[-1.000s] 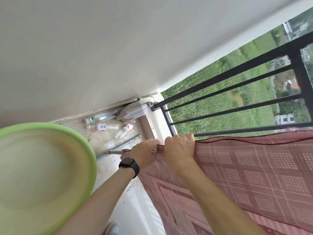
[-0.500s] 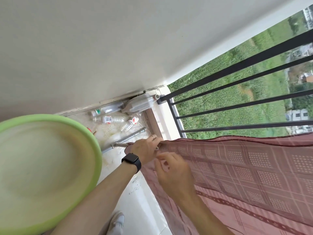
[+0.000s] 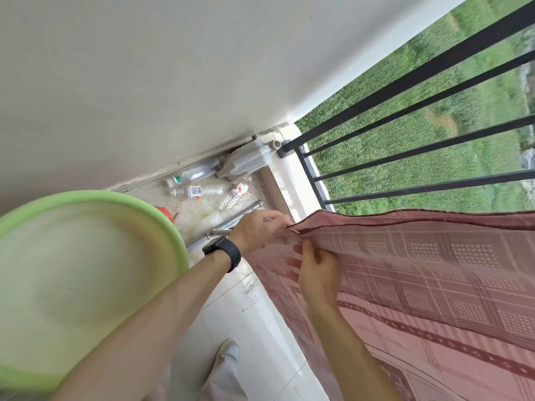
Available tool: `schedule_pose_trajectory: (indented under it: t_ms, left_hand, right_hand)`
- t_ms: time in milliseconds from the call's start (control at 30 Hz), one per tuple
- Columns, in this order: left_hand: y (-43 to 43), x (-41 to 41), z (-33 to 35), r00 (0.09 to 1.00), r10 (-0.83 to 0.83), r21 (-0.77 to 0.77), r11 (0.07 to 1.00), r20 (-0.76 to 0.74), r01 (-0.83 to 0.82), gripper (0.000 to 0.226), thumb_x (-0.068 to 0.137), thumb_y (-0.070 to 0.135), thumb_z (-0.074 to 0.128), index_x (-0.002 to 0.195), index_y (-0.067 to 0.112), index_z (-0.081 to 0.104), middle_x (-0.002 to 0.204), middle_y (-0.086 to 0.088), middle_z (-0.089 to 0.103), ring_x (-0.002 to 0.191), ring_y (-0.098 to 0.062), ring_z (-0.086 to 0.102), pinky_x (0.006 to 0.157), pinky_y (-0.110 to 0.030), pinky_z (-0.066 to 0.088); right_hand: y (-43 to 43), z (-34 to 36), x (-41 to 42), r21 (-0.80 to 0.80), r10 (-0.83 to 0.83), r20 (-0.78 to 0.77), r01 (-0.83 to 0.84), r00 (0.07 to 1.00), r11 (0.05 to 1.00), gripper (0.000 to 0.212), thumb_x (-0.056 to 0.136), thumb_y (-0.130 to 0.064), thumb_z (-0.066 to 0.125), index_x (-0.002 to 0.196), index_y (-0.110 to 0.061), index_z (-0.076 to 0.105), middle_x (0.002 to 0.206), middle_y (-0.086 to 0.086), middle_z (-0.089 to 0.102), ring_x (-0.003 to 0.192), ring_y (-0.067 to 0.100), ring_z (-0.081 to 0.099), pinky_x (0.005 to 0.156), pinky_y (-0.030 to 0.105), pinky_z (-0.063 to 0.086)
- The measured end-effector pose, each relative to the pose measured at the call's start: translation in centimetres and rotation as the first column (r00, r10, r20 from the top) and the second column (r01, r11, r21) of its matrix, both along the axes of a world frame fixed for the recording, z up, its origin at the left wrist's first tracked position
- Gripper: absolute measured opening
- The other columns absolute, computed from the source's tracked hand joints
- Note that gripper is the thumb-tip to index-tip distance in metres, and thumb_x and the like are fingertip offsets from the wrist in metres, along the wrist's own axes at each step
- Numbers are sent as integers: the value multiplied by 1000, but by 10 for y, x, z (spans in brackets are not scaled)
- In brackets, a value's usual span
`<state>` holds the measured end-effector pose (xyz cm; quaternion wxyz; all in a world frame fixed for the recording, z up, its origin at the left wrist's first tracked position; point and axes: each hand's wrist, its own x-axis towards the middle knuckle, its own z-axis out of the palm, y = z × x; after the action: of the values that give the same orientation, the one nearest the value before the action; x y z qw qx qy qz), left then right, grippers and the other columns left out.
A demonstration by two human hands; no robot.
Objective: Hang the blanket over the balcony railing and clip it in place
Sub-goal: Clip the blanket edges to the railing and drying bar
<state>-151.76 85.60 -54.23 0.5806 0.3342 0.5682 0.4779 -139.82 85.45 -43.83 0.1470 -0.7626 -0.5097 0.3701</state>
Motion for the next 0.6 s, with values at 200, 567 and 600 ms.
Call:
schedule_pose_trajectory:
  t_ms: [200, 567, 600]
  left_hand:
    - [-1, 4, 9, 946, -64, 48, 995, -318, 83, 15, 84, 45, 71, 97, 40, 76, 91, 15, 75, 85, -6, 65, 75, -29, 52]
    - [-23, 20, -10, 870, 41, 76, 997, -491, -4, 37, 80, 45, 45, 109, 45, 67, 100, 14, 74, 88, -11, 67, 68, -25, 49]
    - [-23, 19, -10, 851, 58, 89, 996, -523, -14, 33, 84, 47, 46, 108, 45, 69, 97, 12, 74, 85, -14, 67, 64, -25, 45]
  right_hand:
    - [-3, 0, -8, -23, -68, -63, 66, 996, 998, 28, 100, -37, 53, 92, -19, 73, 90, -5, 77, 73, 14, 76, 58, 30, 60]
    - [0, -2, -27, -178, -267, -301, 221, 916, 959, 13, 91, -16, 70, 82, -11, 77, 75, -3, 76, 71, 7, 73, 55, 20, 54]
    - [1, -3, -27, -143, -222, -273, 189, 936, 971, 16, 90, -24, 73, 81, -11, 77, 74, -5, 77, 70, 5, 73, 55, 19, 53]
